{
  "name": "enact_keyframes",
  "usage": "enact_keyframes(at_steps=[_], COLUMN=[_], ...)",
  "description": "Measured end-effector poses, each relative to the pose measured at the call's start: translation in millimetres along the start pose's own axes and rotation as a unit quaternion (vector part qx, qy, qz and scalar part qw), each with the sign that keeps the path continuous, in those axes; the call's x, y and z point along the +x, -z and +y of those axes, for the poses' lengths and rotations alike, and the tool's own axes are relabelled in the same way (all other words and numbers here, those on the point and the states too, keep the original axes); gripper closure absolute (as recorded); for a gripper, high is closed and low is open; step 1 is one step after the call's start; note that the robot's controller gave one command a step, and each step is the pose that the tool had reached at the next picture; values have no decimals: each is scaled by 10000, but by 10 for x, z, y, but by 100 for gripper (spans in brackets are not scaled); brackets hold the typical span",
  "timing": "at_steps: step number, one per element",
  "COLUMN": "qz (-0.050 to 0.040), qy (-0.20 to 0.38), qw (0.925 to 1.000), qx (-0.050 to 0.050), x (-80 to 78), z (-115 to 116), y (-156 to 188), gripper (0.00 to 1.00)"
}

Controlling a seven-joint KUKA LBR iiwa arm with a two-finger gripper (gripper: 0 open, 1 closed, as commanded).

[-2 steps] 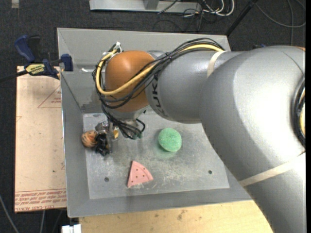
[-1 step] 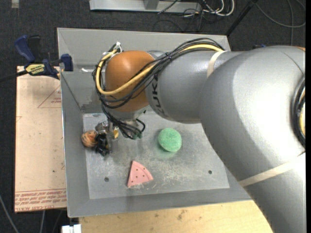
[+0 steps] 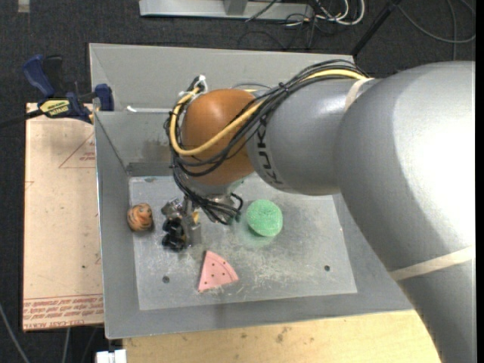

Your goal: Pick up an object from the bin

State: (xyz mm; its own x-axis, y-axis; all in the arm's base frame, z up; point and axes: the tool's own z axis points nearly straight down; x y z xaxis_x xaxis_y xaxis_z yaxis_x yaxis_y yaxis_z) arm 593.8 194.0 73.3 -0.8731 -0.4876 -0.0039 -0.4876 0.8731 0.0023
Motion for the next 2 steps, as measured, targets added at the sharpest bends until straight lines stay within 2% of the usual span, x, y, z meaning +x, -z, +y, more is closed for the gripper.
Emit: enact_keyframes(at_steps=[1, 2], qz=[15, -45], qy=[369, 341], qw=[9993, 9994], qx=[17, 30], x=[528, 102], z=[18, -428], y=[32, 1844], gripper=[100, 100])
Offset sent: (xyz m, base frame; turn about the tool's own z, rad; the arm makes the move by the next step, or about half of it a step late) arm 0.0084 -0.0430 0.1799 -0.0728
